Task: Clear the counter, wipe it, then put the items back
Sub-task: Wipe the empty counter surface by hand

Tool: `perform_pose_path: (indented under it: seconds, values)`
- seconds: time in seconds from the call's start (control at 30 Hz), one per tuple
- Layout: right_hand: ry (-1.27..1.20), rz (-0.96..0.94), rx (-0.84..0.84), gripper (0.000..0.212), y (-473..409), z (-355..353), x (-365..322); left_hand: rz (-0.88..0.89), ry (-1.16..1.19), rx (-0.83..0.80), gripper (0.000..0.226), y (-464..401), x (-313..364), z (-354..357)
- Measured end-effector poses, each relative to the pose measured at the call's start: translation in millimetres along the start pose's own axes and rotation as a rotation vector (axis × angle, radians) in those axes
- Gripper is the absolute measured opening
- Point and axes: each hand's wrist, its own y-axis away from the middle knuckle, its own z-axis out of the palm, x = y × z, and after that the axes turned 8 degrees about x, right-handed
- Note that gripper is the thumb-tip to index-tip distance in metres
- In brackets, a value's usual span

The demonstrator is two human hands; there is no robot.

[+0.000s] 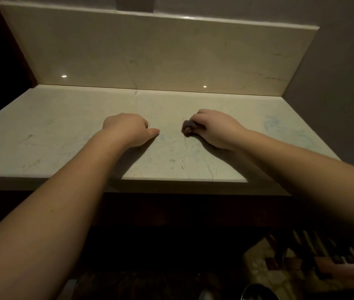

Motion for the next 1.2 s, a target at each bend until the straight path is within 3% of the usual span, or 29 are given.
perform_pose_path:
  seconds: [0.3,0.63,0.93,1.2]
  values:
    - [-0.078,-0.203,-0.112,0.021,116,-50,-8,0.029,0.023,-0.008,0.058,-5,-2,2]
    - [-0.098,-0.079,-0.061,0.025,55,-25,-26,0.015,0.036,0.012,0.061,-5,-1,4]
    - [-0.150,-0.229,-0.151,0.017,119,-57,10,-0.009,0.035,0.051,0.058,-4,-1,5]
    - [-0.187,-0.317,-0.159,0.022,73,-41,-5,-0.138,0.122,0.056,0.062,-8,7,4]
